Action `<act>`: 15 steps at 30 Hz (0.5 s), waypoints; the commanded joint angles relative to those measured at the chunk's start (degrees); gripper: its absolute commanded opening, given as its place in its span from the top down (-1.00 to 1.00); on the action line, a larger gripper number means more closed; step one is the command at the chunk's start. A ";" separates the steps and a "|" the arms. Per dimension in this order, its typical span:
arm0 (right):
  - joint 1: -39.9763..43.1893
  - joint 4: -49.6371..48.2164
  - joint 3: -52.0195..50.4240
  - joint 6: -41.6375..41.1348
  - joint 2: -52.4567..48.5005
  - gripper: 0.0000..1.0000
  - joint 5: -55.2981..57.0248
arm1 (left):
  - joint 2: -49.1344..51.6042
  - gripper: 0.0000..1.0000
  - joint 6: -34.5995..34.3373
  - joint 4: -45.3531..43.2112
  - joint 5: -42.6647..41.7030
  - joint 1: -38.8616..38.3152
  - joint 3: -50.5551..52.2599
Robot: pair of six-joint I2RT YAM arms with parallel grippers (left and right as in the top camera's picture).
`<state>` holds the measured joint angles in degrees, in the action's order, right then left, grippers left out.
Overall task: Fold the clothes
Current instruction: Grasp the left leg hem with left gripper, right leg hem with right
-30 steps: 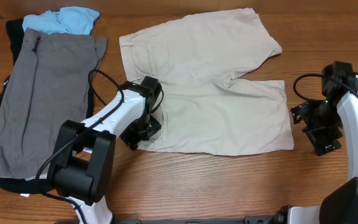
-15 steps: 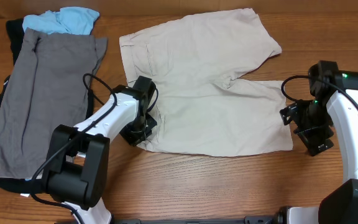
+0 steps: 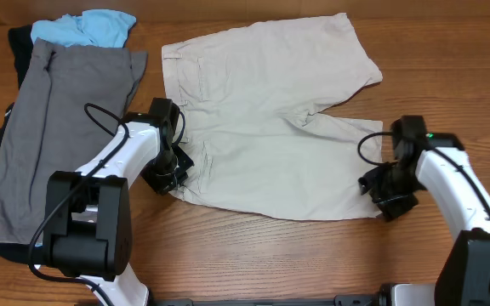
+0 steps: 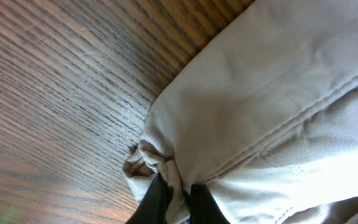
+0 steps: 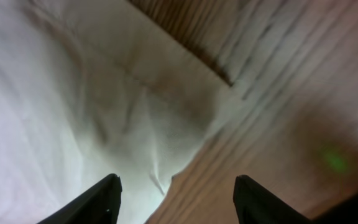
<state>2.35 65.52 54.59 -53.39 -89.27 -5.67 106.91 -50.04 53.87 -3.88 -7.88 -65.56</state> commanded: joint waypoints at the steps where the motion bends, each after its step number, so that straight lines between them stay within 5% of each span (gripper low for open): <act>1: -2.32 -3.23 -3.37 -0.48 0.61 -0.32 -0.42 | 1.01 0.92 2.27 -1.49 3.80 0.87 0.94; 11: -2.40 -13.46 -10.40 -2.89 0.59 -0.31 5.03 | 1.01 0.91 2.23 -1.44 3.80 0.87 0.94; 15: -2.40 -18.62 -12.48 -2.84 0.59 -0.08 6.19 | 1.01 0.92 2.25 -1.42 3.82 0.87 0.94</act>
<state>0.12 48.75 43.44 -55.64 -89.30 -1.61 106.91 -49.08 53.84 -3.90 -7.88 -65.56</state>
